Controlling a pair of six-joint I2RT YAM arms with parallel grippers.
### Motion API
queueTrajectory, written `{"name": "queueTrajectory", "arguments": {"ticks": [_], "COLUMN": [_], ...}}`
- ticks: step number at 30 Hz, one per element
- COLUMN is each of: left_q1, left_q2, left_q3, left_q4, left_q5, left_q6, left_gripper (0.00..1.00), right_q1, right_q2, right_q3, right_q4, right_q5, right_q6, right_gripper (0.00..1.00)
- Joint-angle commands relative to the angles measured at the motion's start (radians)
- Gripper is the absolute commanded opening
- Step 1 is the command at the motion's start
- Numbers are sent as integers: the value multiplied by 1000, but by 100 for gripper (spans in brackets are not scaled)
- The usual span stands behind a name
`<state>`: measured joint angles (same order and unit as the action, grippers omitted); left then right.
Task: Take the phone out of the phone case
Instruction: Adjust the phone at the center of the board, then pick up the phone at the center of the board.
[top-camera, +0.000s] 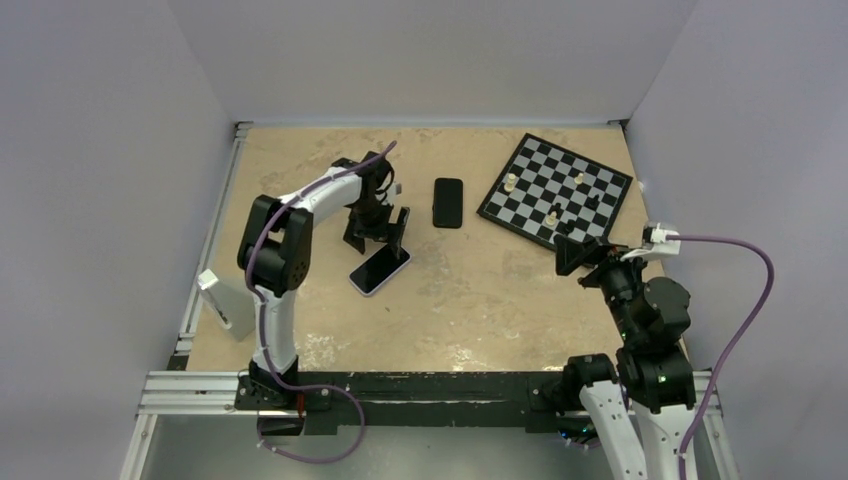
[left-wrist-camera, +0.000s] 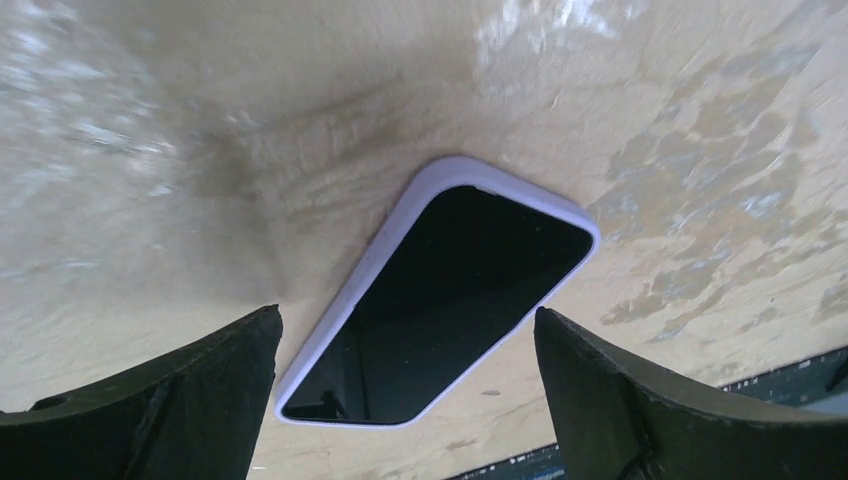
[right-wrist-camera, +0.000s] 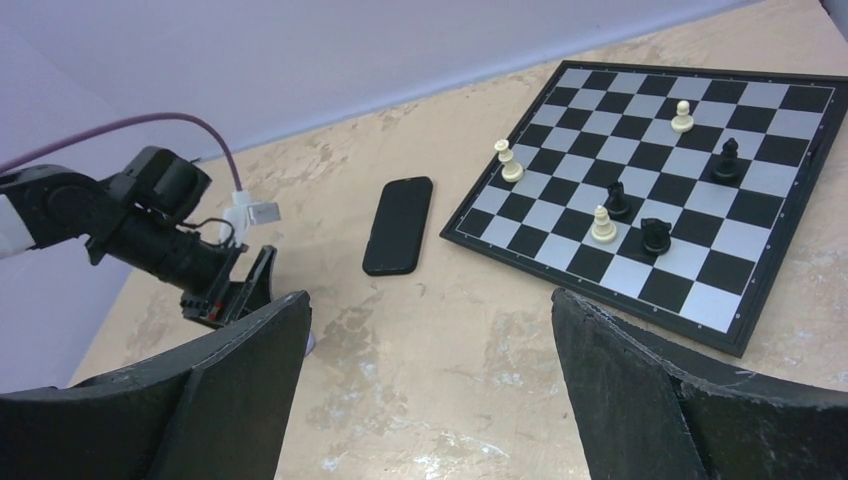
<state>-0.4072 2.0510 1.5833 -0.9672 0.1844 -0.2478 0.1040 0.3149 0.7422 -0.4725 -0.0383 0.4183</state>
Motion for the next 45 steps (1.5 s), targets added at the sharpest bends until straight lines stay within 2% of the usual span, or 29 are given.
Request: {"name": "queueTrajectory", "arguments": {"ticks": [1, 6, 13, 18, 21, 24, 26, 30, 32, 34, 38, 42, 45], "left_q1": [-15, -60, -162, -179, -180, -183, -185, -183, -183, -182, -179, -178, -170], "left_q2": [-10, -52, 12, 71, 78, 84, 93, 65, 20, -35, -150, -269, -367], "left_q3": [-53, -141, -136, -75, -61, -60, -56, -55, -60, -80, -125, -177, -231], "left_q4": [-7, 29, -1, -41, -42, -26, -16, 19, 37, 66, 117, 183, 241], "left_q5": [110, 86, -146, -289, -301, -226, -140, 6, 31, 36, 31, 6, -2], "left_q6": [60, 65, -7, -70, -71, -54, -38, -28, -39, -52, -101, -203, -298], "left_gripper": [100, 100, 98, 87, 83, 67, 53, 25, 12, 4, 0, 0, 0], "right_q1": [1, 2, 1, 1, 1, 2, 0, 2, 13, 68, 287, 418, 569], "right_q2": [-28, -5, -1, 11, 26, 47, 74, 178, 272, 340, 464, 597, 678], "right_q3": [40, 22, 11, 4, 4, -4, -16, -80, -121, -162, -187, -273, -306], "right_q4": [-9, 8, 12, -1, -8, -1, 11, 78, 129, 188, 291, 589, 794], "right_q5": [19, -7, -15, -6, -7, -20, -46, -194, -275, -287, -165, -192, -80], "right_q6": [-19, 4, 11, 12, 18, 33, 58, 113, 140, 170, 244, 373, 437], "right_gripper": [95, 94, 94, 92, 90, 88, 87, 86, 87, 87, 88, 88, 88]}}
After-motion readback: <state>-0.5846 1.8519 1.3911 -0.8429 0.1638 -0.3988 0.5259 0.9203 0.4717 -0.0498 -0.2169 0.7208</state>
